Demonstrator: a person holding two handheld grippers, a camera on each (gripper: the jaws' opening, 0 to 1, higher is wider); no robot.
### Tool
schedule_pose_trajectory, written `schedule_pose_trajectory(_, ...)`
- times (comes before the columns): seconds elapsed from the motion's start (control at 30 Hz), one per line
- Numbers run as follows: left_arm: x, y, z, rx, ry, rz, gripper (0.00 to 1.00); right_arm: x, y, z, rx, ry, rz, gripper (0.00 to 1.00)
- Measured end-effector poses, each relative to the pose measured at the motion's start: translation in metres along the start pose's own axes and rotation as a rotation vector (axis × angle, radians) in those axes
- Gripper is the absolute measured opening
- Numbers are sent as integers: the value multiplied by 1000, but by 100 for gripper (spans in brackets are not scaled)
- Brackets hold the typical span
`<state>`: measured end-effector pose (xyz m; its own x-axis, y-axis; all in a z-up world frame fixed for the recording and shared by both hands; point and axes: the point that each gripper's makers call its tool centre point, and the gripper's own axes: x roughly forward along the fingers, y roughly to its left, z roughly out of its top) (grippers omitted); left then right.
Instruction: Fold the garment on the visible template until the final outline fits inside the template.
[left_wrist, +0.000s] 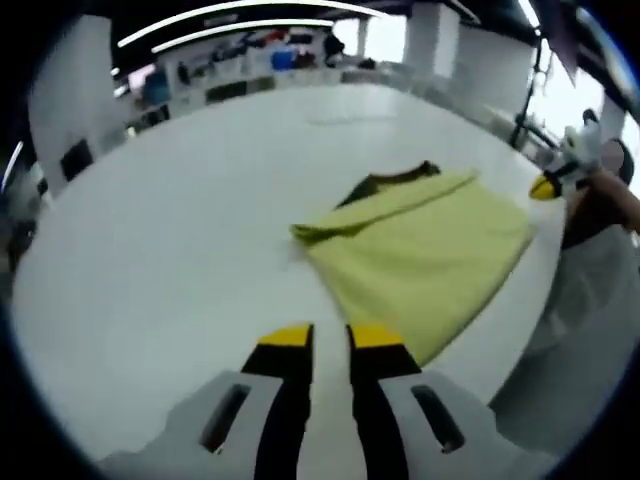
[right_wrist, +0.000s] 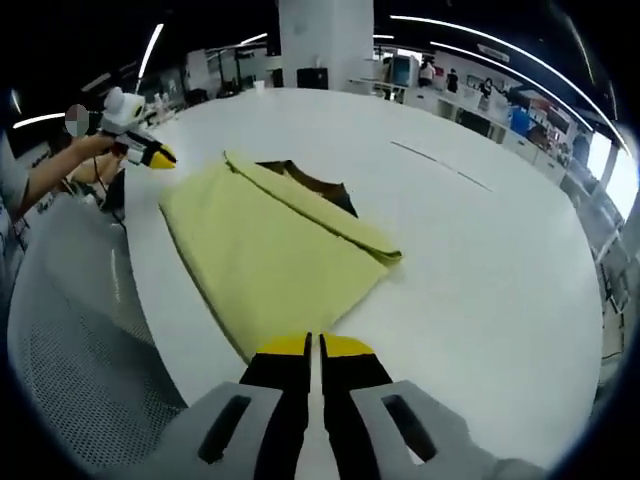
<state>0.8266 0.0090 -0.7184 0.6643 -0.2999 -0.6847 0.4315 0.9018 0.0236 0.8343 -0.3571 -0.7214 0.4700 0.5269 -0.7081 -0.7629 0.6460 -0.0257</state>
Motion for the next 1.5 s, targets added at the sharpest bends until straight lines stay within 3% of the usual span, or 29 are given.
schedule_pose_trajectory(0.07,4,4,10,53,-12,15,12,1,-6,7,-23,-18,-20,6)
schedule_pose_trajectory(0.17,12,10,12,138,43,41,13,4,-13,18,-61,-32,-40,8)
schedule_pose_trajectory(0.23,17,14,21,236,30,69,16,6,-21,27,-133,-43,-69,9)
schedule_pose_trajectory(0.4,28,19,34,458,29,116,18,19,-31,34,-334,1,-102,15)
schedule_pose_trajectory(0.6,41,24,39,603,49,149,18,39,-40,36,-320,13,-114,16)
schedule_pose_trajectory(0.77,50,24,34,576,61,141,16,53,-50,29,-272,24,-123,15)
schedule_pose_trajectory(0.87,53,31,40,650,36,188,16,56,-60,30,-304,21,-151,16)
schedule_pose_trajectory(0.93,56,29,41,667,33,170,16,58,-64,30,-303,26,-149,16)
schedule_pose_trajectory(1.07,64,30,40,639,47,149,15,63,-71,29,-284,32,-152,16)
schedule_pose_trajectory(1.13,67,27,39,542,30,115,14,65,-72,28,-211,25,-142,16)
schedule_pose_trajectory(1.17,67,29,40,530,28,118,14,64,-74,29,-194,12,-147,16)
schedule_pose_trajectory(1.27,68,37,35,594,66,143,14,64,-78,29,-194,13,-154,15)
schedule_pose_trajectory(1.37,71,38,30,502,70,118,14,67,-81,25,-187,27,-157,14)
schedule_pose_trajectory(1.5,71,40,28,530,72,131,12,70,-78,23,-195,36,-152,14)
